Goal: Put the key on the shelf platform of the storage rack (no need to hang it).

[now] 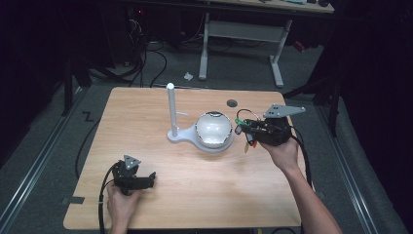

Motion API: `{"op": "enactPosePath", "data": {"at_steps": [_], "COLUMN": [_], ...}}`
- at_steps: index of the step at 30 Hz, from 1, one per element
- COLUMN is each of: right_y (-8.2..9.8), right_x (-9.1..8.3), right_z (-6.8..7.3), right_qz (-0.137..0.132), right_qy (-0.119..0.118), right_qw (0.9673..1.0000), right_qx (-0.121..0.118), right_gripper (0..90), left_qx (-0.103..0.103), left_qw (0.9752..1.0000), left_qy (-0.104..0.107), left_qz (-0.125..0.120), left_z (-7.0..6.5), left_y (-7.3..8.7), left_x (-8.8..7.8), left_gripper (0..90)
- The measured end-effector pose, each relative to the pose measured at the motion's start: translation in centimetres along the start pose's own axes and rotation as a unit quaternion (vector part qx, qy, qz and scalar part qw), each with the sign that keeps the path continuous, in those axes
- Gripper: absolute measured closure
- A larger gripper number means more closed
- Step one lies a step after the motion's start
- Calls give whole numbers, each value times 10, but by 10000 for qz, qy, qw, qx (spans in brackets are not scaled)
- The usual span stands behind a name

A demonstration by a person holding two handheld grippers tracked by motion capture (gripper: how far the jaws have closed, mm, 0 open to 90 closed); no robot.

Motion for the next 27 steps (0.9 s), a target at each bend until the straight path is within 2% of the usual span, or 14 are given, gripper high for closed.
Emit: {"op": "enactPosePath", "data": {"at_steps": [16,21,23,24,27], "right_y": [-28,-33,-36,-37,-40], "right_x": [20,28,31,33,38], "right_z": [24,29,31,32,33], "right_qz": [-25,6,6,11,19], "right_qy": [-452,-537,-574,-586,-619], "right_qw": [9989,9983,9981,9981,9979], "right_qx": [-155,-205,-205,-195,-197], "right_gripper": [721,721,721,720,720], "left_qx": [-17,-68,-1,-82,-57], "left_qw": [10000,10000,10000,10000,10000], "left_qy": [-3,-24,0,-23,-13], "left_qz": [-4,2,1,13,12], "left_z": [0,-1,0,-1,-1], "left_y": [0,0,0,0,0], "left_x": [0,0,0,0,0], "left_gripper": [36,36,36,36,36]}}
Point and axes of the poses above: each handheld gripper's, and its own axes: x roughly forward along the jaws, y roughly out of its underside, z roughly to its left, the point moved 5 cm from there along x, roughly forward along the jaws, and after that the axes turned 11 degrees about x, right-handed, at the moved point
